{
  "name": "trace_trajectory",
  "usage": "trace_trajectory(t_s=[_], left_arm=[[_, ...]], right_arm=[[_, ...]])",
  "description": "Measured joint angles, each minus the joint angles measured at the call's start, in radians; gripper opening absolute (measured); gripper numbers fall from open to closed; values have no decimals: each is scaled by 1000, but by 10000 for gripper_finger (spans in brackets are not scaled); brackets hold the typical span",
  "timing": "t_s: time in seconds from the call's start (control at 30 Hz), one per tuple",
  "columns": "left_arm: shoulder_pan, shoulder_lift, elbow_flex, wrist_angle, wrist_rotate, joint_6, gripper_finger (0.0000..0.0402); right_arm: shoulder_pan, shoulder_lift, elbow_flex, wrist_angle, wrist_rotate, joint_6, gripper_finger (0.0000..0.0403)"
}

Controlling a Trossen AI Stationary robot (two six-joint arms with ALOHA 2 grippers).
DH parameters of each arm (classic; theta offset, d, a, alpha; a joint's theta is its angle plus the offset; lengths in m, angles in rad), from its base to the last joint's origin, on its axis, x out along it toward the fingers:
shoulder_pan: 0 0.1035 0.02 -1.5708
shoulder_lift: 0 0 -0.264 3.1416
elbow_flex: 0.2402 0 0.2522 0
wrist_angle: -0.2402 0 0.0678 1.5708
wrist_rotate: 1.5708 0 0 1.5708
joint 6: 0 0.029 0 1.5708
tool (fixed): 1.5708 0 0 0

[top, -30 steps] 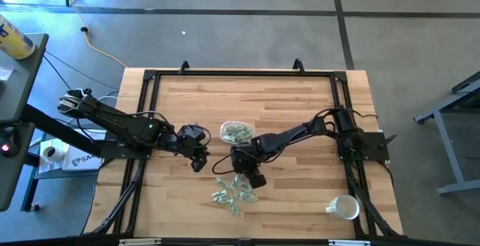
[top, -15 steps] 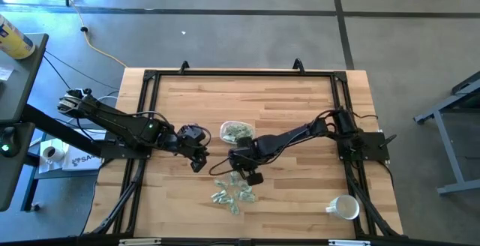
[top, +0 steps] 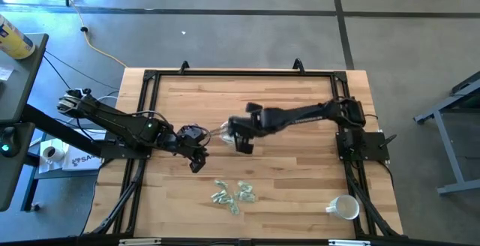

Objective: Pick and place Stevia / Truvia into bins
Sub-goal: Put the stevia packet into the transparent container

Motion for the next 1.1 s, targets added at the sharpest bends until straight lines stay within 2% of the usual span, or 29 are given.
trace_trajectory(t_s=[0.13, 0.3, 0.5, 0.67, 0.9, 1.1], left_arm=[[0, -11, 0, 3, 18, -1, 147], [0, -16, 0, -2, 21, -16, 147], [-1, -16, 0, -8, 17, -18, 147], [0, -16, 0, -4, -1, -20, 147], [0, -16, 0, -2, -1, -50, 147], [0, -16, 0, 0, -2, -52, 147]], right_arm=[[-35, 22, -17, 1, -57, 4, 1], [-12, 32, -19, 4, -119, 3, 1], [6, 35, -19, 21, -69, 51, 14], [-18, 69, -19, 25, -102, 88, 31], [-12, 44, -18, -13, -127, 65, 112], [78, -2, -15, -12, -233, -238, 176]])
